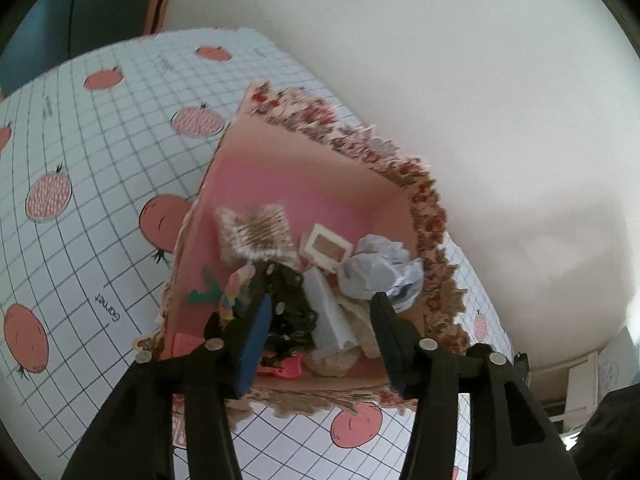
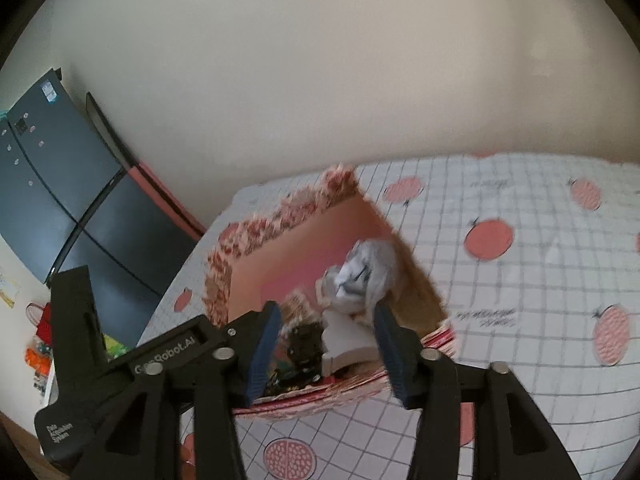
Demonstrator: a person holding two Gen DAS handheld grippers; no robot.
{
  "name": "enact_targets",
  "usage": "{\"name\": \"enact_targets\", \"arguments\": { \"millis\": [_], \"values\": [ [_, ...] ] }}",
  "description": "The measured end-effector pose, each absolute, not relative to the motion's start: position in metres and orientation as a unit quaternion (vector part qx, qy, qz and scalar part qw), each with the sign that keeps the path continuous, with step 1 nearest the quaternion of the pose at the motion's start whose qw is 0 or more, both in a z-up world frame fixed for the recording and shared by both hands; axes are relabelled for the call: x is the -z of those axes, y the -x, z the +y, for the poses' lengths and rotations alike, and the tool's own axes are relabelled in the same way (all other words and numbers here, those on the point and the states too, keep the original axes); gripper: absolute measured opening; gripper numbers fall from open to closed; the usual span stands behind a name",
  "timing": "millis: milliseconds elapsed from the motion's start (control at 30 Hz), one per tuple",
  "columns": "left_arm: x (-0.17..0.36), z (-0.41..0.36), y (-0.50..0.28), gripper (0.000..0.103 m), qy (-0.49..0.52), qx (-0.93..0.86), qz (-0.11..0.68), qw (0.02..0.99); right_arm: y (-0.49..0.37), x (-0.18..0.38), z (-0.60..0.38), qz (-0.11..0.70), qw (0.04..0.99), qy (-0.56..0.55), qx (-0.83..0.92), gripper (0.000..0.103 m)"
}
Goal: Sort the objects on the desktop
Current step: 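Open both grippers to drop the car and white piece into the box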
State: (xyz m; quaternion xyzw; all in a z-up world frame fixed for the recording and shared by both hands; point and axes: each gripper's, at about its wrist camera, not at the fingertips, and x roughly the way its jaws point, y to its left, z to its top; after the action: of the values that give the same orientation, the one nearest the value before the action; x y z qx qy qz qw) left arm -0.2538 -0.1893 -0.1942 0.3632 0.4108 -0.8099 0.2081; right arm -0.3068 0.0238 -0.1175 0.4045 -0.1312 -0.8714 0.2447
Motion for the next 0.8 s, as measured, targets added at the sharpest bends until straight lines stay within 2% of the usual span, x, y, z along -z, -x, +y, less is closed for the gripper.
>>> {"name": "enact_targets", "arguments": {
  "millis": [200,400,500,600,700,800],
  "values": [
    [0.18,-0.178,0.253,0.081,-0.355,0.822,0.393,0.208,0.307,0.107,0.037,-0.105,0.216,-0.394,0.887,0.069],
    [0.177,-0.172,0.254,0.084,-0.366,0.817,0.387,0.22,0.307,0.107,0.047,-0.095,0.202,-0.397,0.89,0.088],
    [0.175,-0.168,0.256,0.093,-0.371,0.816,0.381,0.227,0.307,0.108,0.052,-0.091,0.201,-0.397,0.891,0.099],
    [0.174,-0.164,0.257,0.093,-0.375,0.815,0.375,0.232,0.305,0.108,0.057,-0.09,0.197,-0.398,0.892,0.103],
    [0.172,-0.16,0.258,0.103,-0.381,0.814,0.369,0.237,0.305,0.107,0.061,-0.091,0.195,-0.399,0.891,0.103],
    [0.17,-0.156,0.258,0.103,-0.382,0.814,0.366,0.241,0.303,0.104,0.065,-0.089,0.19,-0.396,0.894,0.103]
  ]
}}
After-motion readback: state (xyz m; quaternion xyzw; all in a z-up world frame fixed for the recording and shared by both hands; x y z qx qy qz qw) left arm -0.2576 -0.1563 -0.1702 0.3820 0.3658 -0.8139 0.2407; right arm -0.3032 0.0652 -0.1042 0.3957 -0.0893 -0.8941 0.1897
